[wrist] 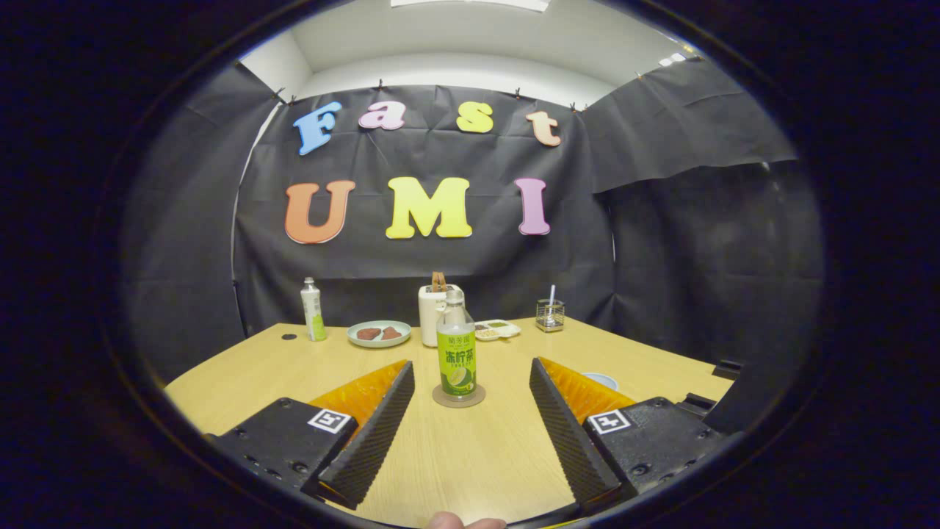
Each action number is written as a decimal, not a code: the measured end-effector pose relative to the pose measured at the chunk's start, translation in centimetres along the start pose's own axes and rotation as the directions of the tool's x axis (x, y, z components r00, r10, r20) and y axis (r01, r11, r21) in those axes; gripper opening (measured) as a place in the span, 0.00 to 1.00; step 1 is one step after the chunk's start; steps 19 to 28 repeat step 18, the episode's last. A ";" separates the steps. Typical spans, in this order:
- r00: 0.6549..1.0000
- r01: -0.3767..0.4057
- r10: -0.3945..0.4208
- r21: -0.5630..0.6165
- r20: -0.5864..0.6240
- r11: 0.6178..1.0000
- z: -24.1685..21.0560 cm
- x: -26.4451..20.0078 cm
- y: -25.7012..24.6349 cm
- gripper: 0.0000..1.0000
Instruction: Take the bottle from table, then pour the juice into the cup, finally place the bottle on the coaster
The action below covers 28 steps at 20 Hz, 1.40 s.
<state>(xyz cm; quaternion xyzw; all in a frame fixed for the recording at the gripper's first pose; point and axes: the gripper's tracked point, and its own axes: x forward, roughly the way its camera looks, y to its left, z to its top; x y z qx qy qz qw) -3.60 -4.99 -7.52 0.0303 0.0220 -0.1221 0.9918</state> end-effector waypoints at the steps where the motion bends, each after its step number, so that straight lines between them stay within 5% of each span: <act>1: 1.000 -0.008 0.008 -0.003 0.000 1.000 -0.1 0.1 0.1 1.00; 28: 1.000 -0.024 0.023 -0.049 -0.008 0.999 -0.6 0.8 1.6 1.00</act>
